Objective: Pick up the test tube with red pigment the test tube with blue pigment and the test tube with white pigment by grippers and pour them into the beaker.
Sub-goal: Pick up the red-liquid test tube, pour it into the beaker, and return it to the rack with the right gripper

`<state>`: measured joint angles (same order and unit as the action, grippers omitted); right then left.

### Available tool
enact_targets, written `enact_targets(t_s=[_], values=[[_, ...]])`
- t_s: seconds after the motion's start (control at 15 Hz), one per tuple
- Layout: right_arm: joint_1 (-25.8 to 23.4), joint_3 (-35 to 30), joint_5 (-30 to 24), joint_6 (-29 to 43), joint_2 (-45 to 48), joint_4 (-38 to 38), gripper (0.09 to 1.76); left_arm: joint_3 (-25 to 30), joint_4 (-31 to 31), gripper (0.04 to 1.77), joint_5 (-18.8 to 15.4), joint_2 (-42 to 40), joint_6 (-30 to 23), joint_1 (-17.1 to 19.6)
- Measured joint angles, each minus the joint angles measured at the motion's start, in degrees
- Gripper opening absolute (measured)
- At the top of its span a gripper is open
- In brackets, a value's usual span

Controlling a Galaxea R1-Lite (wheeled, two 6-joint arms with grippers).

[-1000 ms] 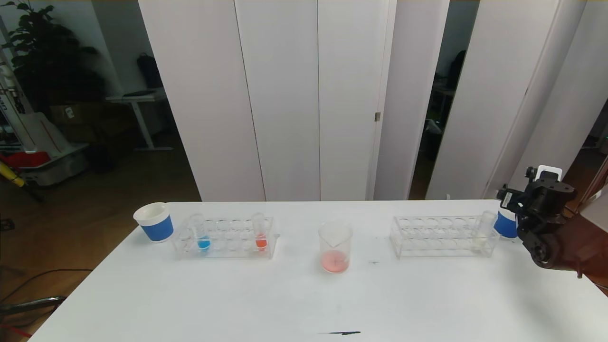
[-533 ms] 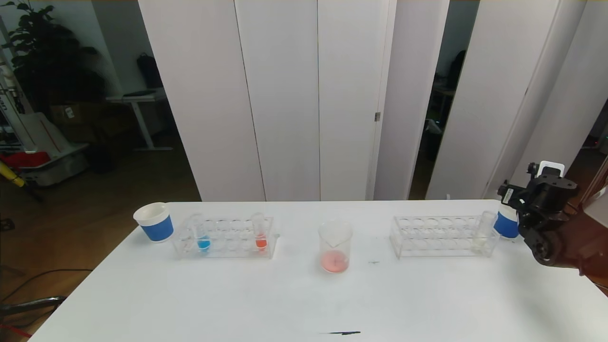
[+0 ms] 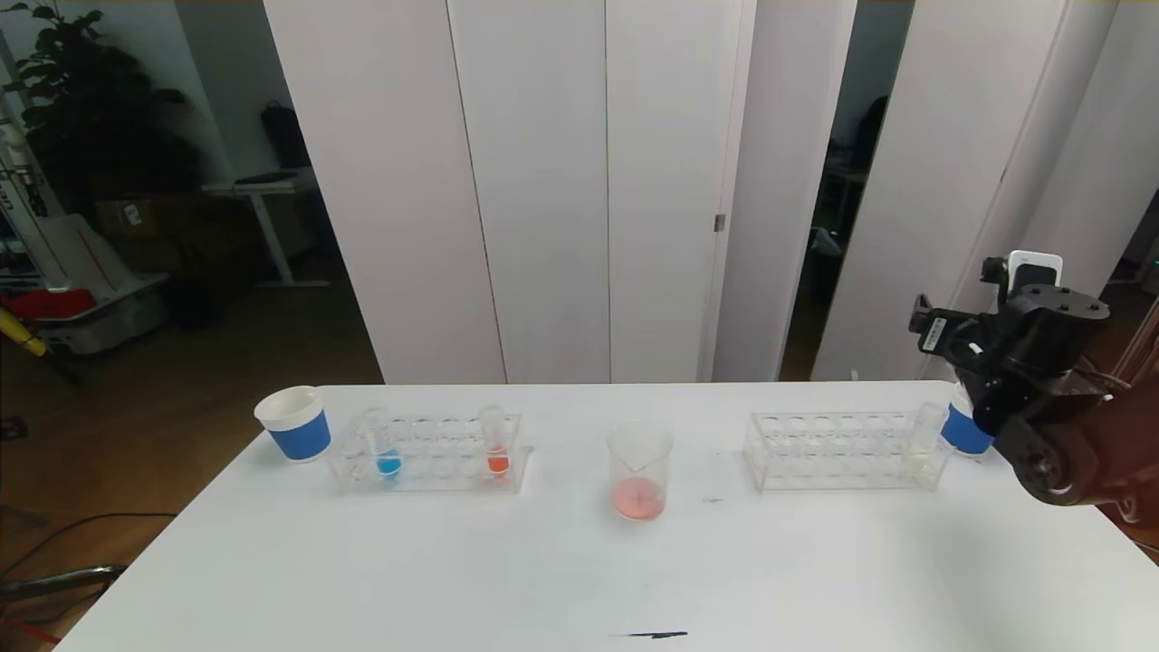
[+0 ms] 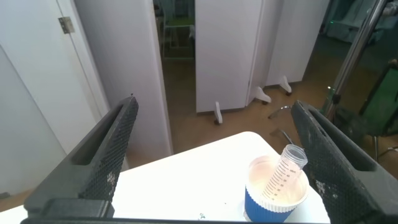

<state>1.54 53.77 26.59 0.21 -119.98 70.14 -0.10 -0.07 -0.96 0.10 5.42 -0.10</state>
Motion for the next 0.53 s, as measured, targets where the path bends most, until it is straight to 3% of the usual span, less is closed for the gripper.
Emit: enact_targets(t_s=[0.53], values=[[7.4, -13.8, 0.6, -2.0, 19.7, -0.9, 1.75, 0.0, 0.0, 1.75, 0.0, 0.0, 0.0, 0.0]])
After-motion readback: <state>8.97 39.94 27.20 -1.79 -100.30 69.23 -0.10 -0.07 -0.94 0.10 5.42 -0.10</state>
